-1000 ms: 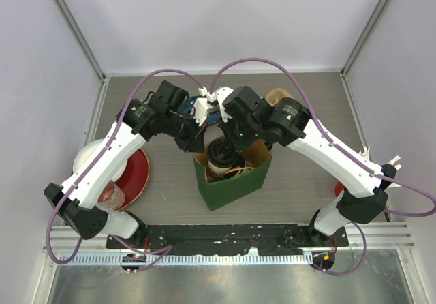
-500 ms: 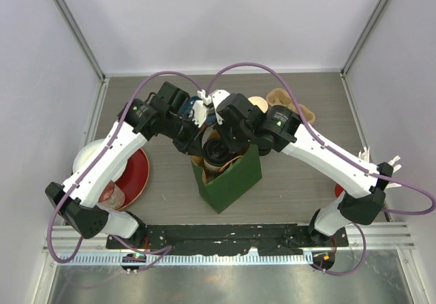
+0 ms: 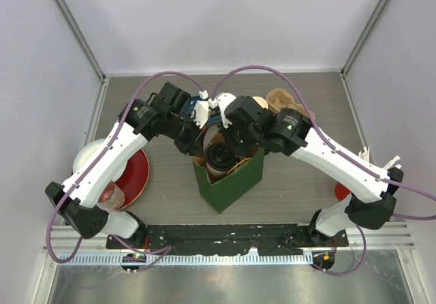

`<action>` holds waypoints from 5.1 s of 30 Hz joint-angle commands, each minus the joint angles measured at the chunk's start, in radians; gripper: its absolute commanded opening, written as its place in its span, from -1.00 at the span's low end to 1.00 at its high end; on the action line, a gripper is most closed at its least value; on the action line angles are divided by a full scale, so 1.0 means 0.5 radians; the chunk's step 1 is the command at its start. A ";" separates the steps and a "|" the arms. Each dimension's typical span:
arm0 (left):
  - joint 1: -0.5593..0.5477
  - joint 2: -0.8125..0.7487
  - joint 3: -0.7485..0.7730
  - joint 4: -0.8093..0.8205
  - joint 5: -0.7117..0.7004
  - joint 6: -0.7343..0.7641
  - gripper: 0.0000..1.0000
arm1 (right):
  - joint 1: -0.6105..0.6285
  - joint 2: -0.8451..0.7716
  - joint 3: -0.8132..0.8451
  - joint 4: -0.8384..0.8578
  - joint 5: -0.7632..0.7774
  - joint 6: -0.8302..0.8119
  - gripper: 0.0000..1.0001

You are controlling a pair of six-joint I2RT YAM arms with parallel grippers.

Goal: Pack the takeout coffee

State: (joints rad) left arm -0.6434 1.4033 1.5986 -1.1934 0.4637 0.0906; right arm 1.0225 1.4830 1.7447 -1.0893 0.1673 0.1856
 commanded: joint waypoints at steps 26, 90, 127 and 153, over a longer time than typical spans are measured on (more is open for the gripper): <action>0.010 0.022 0.033 0.215 0.177 -0.111 -1.00 | 0.014 0.133 0.008 0.021 0.024 0.028 -0.98; 0.010 0.056 0.178 0.291 -0.191 -0.331 -1.00 | 0.149 0.022 -0.179 -0.138 -0.187 -0.101 -0.98; -0.008 -0.015 0.040 0.365 0.008 -0.332 -1.00 | 0.084 0.344 -0.415 0.384 -0.157 0.052 -0.98; -0.020 -0.030 0.076 0.350 0.042 -0.304 -1.00 | 0.084 0.329 -0.590 0.562 -0.068 0.015 -0.98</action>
State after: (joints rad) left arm -0.5922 1.4437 1.5978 -1.0698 0.2882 -0.0433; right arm 1.0771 1.5585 1.4322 -0.8349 0.1482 0.1959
